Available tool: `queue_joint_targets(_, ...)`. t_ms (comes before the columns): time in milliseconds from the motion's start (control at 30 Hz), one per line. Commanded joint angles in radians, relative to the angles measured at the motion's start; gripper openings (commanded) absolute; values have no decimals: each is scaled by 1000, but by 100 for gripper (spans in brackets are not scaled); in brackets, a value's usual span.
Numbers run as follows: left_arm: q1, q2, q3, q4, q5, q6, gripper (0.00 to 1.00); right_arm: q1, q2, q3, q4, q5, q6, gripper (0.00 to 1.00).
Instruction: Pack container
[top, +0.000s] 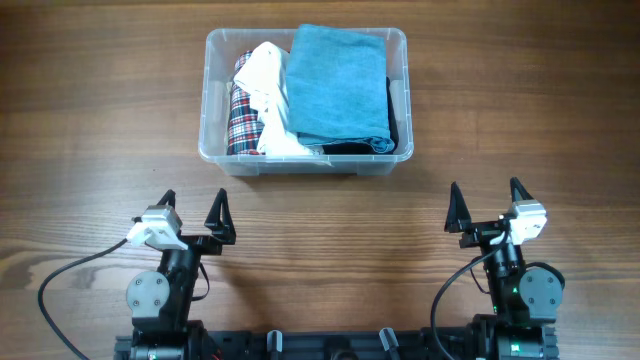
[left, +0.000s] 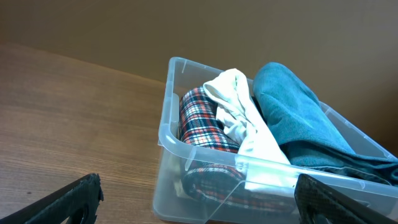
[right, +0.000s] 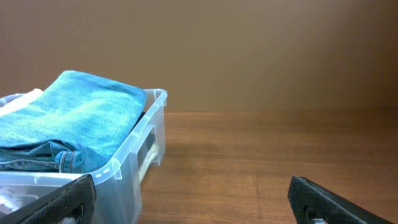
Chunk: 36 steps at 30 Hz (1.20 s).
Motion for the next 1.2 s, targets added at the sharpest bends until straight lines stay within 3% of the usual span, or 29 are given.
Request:
queue_joint_targets(0, 9, -7, -6, -3, -10, -9, 100, 3, -20, -2, -7, -23, -9, 100)
queue_joint_targets(200, 9, -7, -6, -3, -10, -9, 100, 3, -20, -2, -23, 0, -29, 100)
queue_joint_targets(433, 9, -7, -6, -3, -10, -9, 100, 3, -20, -2, -25, 0, -196, 100)
queue_joint_targets(1167, 9, -7, -6, -3, -10, -9, 100, 3, -19, -2, -23, 0, -192, 100)
